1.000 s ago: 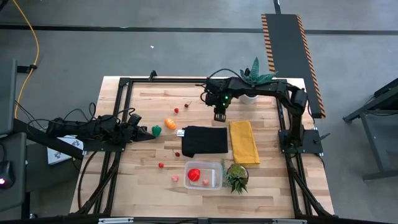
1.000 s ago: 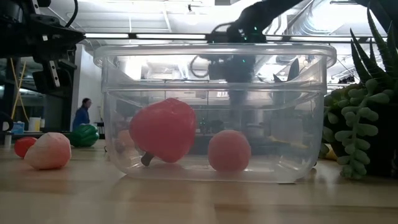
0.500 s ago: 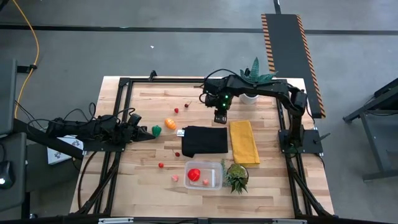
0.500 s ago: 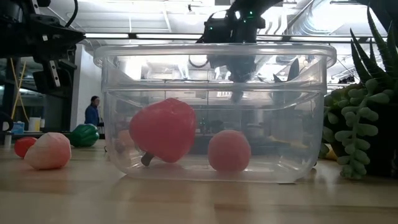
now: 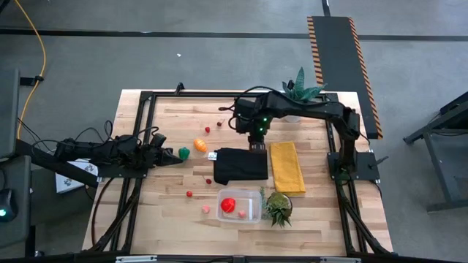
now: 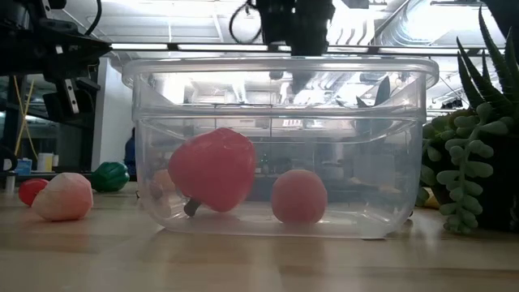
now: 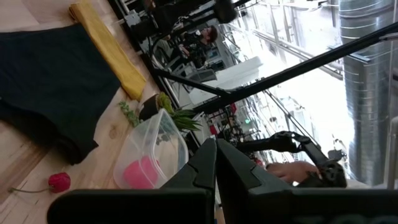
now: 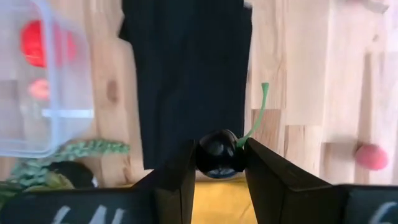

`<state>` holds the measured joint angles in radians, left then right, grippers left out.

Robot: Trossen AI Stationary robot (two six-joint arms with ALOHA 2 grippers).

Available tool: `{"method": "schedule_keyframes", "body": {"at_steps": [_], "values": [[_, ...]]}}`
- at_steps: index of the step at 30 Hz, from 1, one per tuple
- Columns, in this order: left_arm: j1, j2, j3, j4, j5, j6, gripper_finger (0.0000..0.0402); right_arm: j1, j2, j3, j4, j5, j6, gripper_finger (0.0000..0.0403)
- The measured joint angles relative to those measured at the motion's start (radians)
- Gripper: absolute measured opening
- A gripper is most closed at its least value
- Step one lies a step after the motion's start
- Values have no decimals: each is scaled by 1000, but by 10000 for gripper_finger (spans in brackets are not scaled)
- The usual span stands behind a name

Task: Pick and placing Produce into tupperware
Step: Put the black cherry into the transparent bin

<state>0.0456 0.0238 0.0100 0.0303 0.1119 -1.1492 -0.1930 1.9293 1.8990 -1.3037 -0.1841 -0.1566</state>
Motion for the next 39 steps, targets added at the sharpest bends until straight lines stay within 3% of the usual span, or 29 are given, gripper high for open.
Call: {"method": "schedule_keyframes", "body": {"at_steps": [17, 29, 39], "values": [[0, 0, 0, 0, 0, 0, 1, 100, 0, 323, -201, -10, 111, 96], [0, 0, 0, 0, 1, 0, 1, 286, 0, 341, -215, -11, 239, 96], [0, 0, 0, 0, 8, -16, 1, 442, 0, 341, -94, 0, 513, 96]]}}
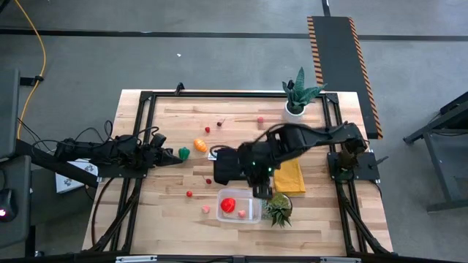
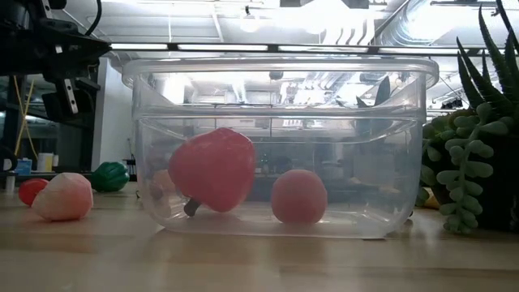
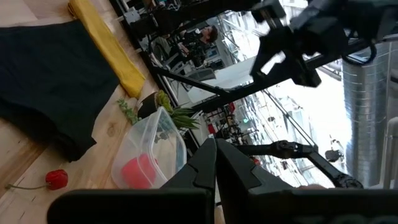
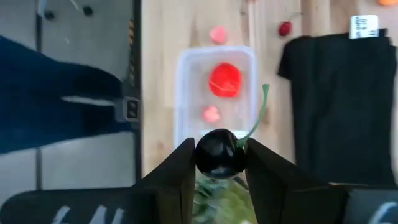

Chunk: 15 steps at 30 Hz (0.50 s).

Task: Pick and placing Produce into tupperware
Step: Put the black cherry into the transparent bin

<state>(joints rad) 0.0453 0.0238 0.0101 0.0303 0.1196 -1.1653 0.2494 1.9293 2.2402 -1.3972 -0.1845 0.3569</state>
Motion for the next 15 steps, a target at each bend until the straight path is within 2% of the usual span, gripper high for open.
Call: {"method": "schedule_keyframes", "body": {"at_steps": [11, 15], "values": [[0, 0, 0, 1, 3, 31, 1, 117, 1, 0, 34, 142, 302, 96], [0, 0, 0, 2, 4, 32, 1, 143, 15, 0, 34, 159, 375, 96]]}}
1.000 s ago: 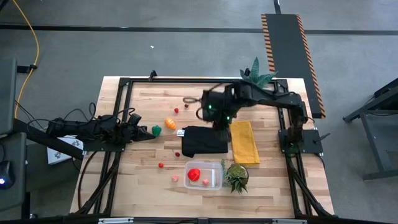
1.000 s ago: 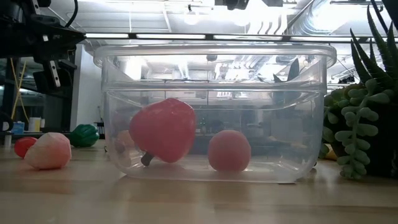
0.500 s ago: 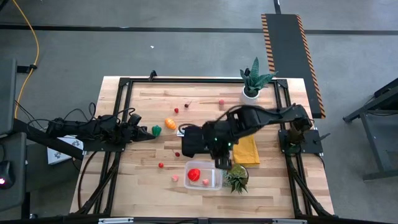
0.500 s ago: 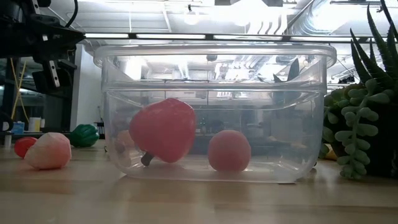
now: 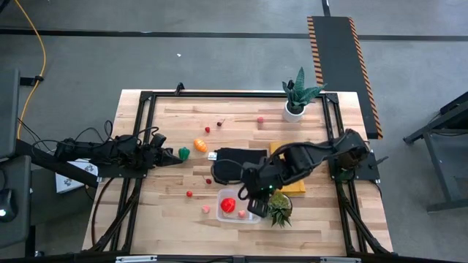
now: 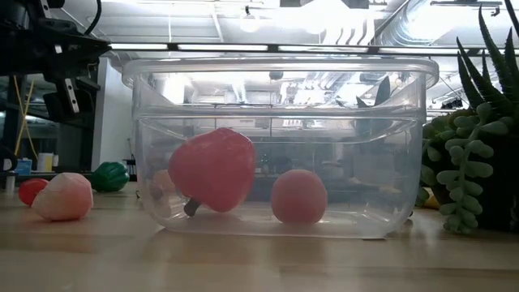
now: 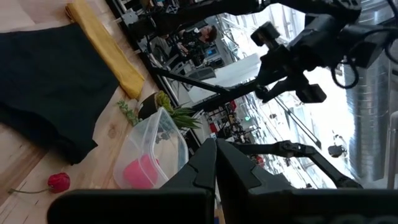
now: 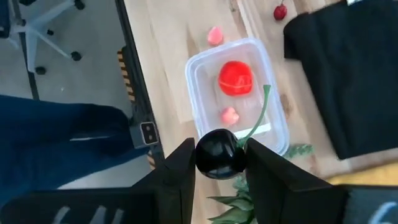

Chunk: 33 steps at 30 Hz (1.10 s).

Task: Pick and placing Produce into tupperware
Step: Put the black cherry into the transparent bin

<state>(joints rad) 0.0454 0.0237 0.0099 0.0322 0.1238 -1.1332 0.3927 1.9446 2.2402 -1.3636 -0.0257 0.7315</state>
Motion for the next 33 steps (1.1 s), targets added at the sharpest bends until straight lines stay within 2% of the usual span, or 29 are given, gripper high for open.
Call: {"method": "schedule_keyframes", "body": {"at_steps": [14, 18, 26, 33], "values": [[0, 0, 0, 0, 0, 5, 1, 43, 148, 0, 2, 19, 161, 96], [0, 0, 0, 0, 0, 5, 1, 42, 191, 0, 22, 52, 149, 96], [0, 0, 0, 3, 28, 6, 1, 42, 308, 0, 73, 26, 95, 96], [0, 0, 0, 8, 44, 11, 1, 34, 360, 0, 72, 44, 56, 96]]}}
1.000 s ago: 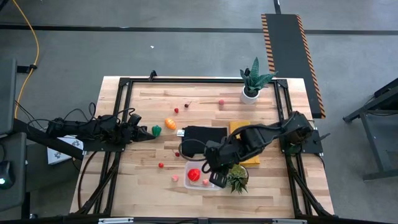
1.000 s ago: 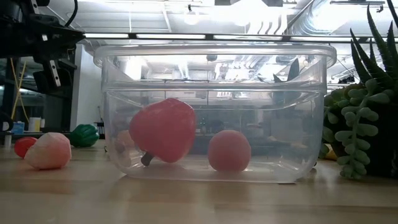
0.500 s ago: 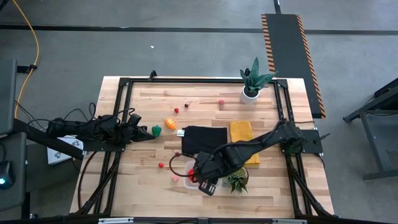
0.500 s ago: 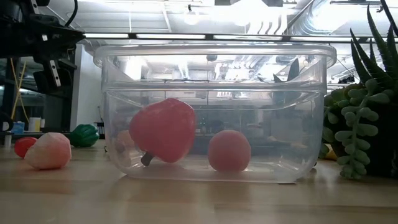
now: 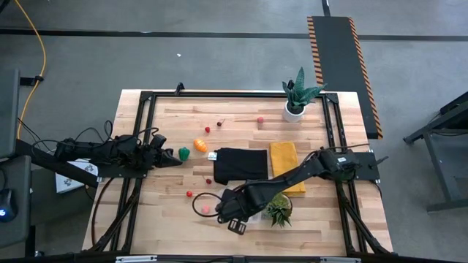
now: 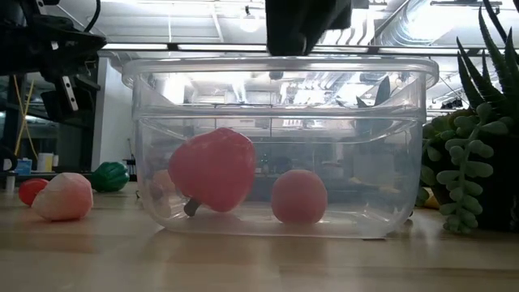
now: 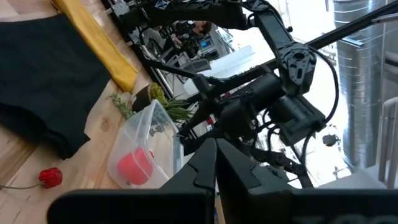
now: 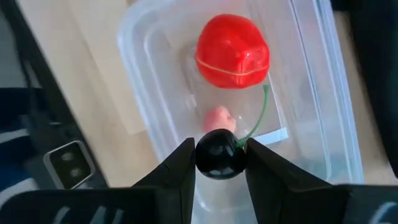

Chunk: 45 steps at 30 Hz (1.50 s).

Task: Pick and placing Produce into tupperware
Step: Put the black cherry into the transparent bin

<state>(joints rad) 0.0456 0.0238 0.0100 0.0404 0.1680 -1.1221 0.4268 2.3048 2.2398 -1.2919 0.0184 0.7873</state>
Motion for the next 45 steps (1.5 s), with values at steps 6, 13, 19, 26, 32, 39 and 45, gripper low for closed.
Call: {"method": "schedule_keyframes", "body": {"at_steps": [6, 13, 19, 26, 32, 39, 45], "values": [[0, 0, 0, 1, 9, 0, 1, -18, 15, -18, 19, 6, -6, 96], [0, 0, 0, 6, 43, 0, 1, -35, 15, -18, 96, 32, -3, 96], [0, 0, 0, 10, 68, 0, 1, -41, 15, -18, 118, 28, 18, 96], [0, 0, 0, 10, 69, 0, 1, -43, 28, -18, 131, 13, 21, 96], [0, 0, 0, 11, 72, 1, 1, -47, 41, -18, 140, -4, 24, 96], [0, 0, 0, 11, 84, 3, 1, -45, 56, -18, 137, -46, 16, 96], [0, 0, 0, 12, 83, 16, 1, -44, 59, -18, 136, -56, 0, 96]]}}
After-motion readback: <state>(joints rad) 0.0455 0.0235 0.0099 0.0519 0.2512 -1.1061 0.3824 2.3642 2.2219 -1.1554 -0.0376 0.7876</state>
